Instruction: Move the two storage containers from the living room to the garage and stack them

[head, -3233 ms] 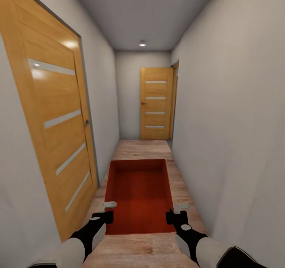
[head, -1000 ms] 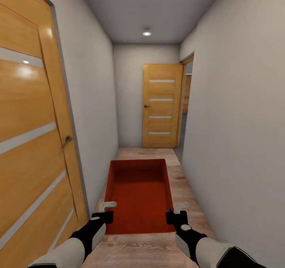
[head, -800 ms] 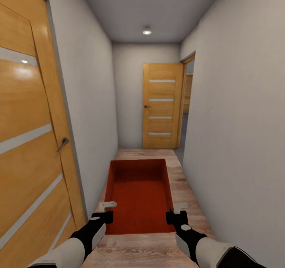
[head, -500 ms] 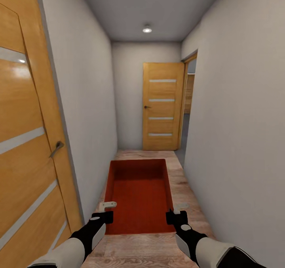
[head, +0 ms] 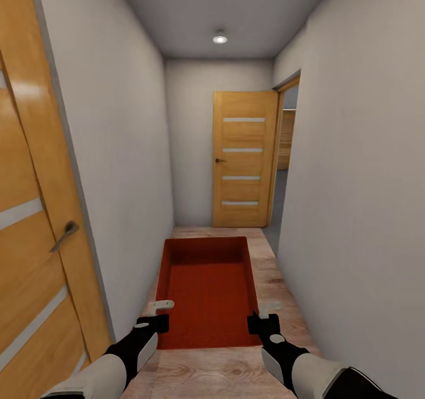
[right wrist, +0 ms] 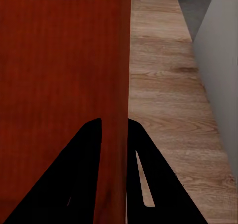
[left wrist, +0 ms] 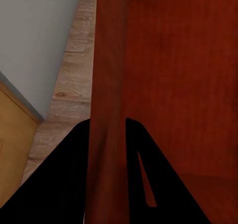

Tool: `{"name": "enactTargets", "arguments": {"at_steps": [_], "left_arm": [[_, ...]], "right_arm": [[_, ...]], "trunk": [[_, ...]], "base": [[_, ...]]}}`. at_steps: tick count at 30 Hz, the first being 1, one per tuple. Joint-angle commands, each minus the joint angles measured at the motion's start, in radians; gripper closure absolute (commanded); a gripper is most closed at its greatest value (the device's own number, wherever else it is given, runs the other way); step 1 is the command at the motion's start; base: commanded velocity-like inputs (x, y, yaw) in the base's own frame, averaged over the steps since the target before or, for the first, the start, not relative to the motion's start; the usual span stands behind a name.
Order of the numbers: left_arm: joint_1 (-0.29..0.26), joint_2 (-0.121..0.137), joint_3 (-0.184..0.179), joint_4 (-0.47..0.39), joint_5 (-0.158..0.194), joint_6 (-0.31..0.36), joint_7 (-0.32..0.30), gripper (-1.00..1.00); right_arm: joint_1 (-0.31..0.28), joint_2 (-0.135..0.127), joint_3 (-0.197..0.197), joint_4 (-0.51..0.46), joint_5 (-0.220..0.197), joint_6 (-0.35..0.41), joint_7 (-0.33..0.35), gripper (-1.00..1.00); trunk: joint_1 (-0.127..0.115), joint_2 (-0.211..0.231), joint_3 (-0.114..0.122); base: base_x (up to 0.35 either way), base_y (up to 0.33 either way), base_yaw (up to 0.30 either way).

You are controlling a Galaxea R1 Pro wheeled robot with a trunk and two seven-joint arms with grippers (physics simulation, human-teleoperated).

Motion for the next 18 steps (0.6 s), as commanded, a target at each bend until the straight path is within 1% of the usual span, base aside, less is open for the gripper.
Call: {"name": "enactTargets", "arguments": {"at_steps": [1, 18], "left_arm": [[0.0, 0.059, 0.057, -0.002, 0.054, 0.007, 0.007, 1.0], [0.0, 0.059, 0.057, -0.002, 0.054, 0.007, 0.006, 1.0]], "right_arm": [[-0.001, 0.0, -0.067, -0.005, 0.017, 0.0, 0.0, 1.0], [-0.001, 0.0, -0.067, -0.005, 0.017, 0.0, 0.0, 1.0]], "trunk": [[0.001, -0.001, -0.001], [0.001, -0.001, -0.001]], "base": [[0.321, 0.0, 0.0], [0.321, 0.0, 0.0]]}}
